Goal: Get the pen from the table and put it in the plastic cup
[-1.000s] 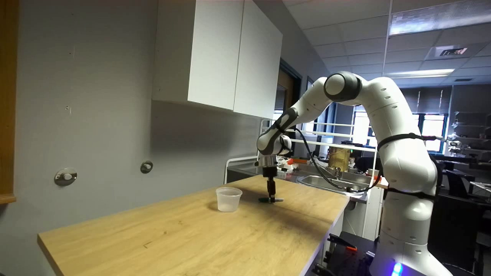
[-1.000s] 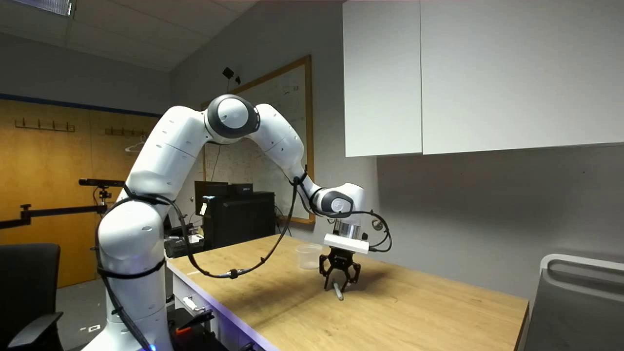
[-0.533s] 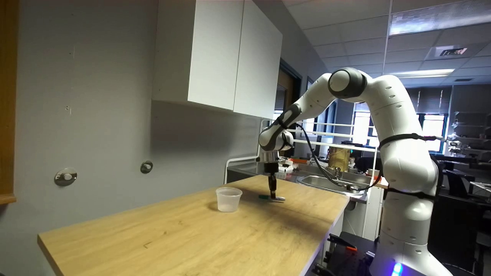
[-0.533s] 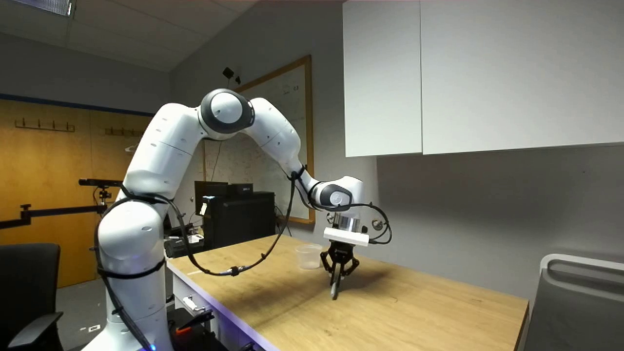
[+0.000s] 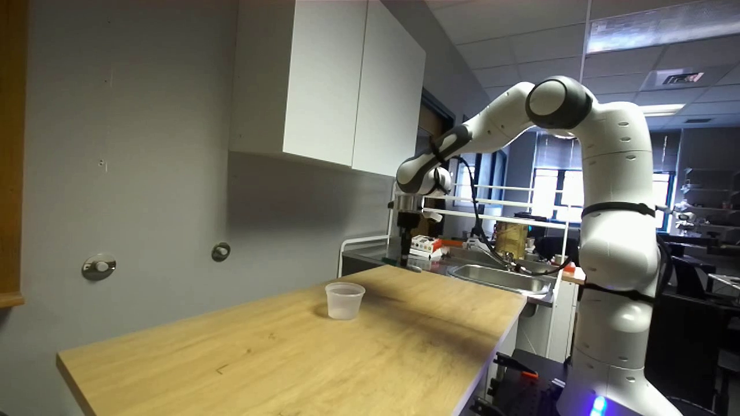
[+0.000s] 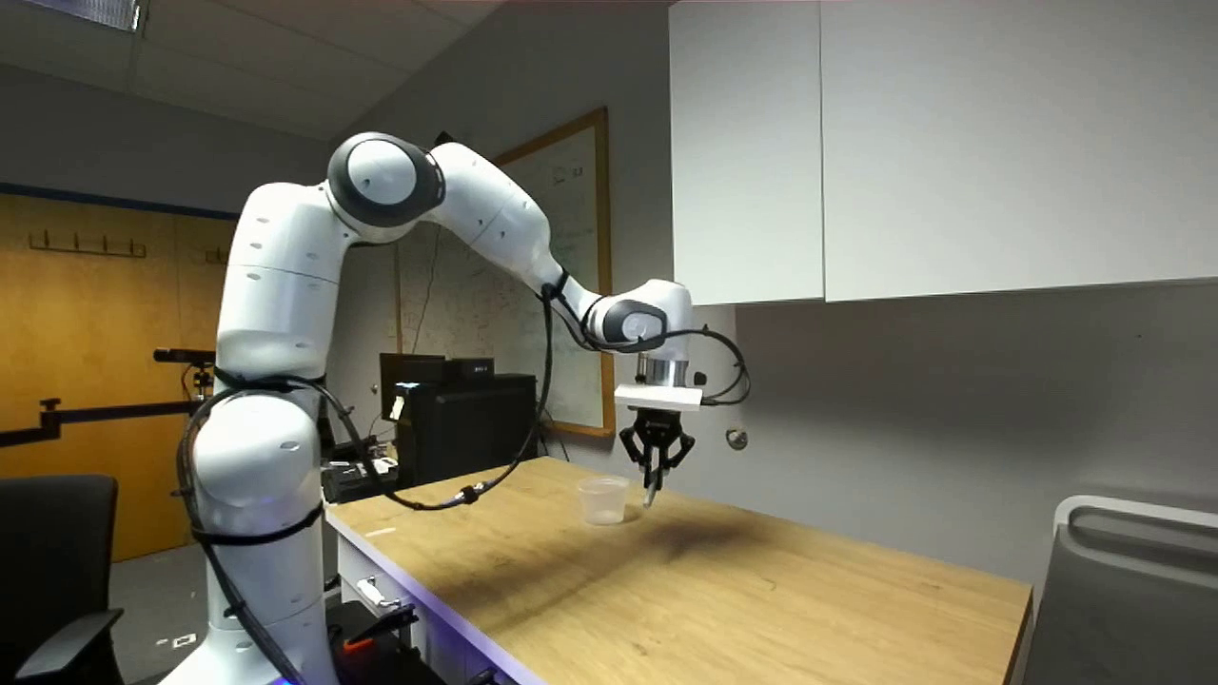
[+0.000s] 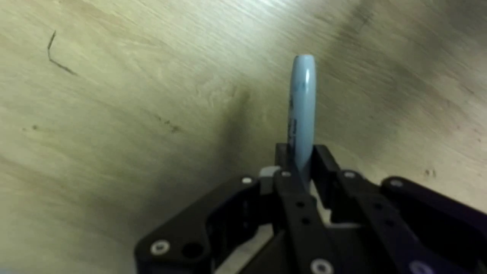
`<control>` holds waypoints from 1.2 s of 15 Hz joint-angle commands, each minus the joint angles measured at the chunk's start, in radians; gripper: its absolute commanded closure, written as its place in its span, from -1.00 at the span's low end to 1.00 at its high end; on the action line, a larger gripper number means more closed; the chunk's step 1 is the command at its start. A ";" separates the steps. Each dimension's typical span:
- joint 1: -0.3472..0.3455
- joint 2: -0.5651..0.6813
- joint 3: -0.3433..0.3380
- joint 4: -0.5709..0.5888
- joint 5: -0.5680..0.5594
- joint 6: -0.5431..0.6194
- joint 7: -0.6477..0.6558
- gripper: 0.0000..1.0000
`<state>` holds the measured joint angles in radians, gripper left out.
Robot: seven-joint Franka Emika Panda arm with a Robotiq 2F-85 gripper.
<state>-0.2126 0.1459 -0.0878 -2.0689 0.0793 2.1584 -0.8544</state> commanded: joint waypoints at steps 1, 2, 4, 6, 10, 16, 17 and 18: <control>0.052 -0.091 0.014 -0.021 0.033 0.058 0.137 0.86; 0.069 -0.098 0.019 -0.013 0.035 0.067 0.174 0.86; 0.105 -0.103 0.036 -0.002 0.040 0.093 0.254 0.86; 0.140 -0.095 0.056 0.007 0.041 0.123 0.339 0.86; 0.190 -0.074 0.090 0.009 0.038 0.195 0.483 0.86; 0.227 -0.009 0.119 0.009 0.037 0.338 0.624 0.86; 0.228 0.006 0.123 0.012 0.043 0.348 0.633 0.86; 0.228 0.023 0.126 0.015 0.048 0.357 0.640 0.86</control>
<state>0.0153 0.1263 0.0260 -2.0721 0.1067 2.4857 -0.2518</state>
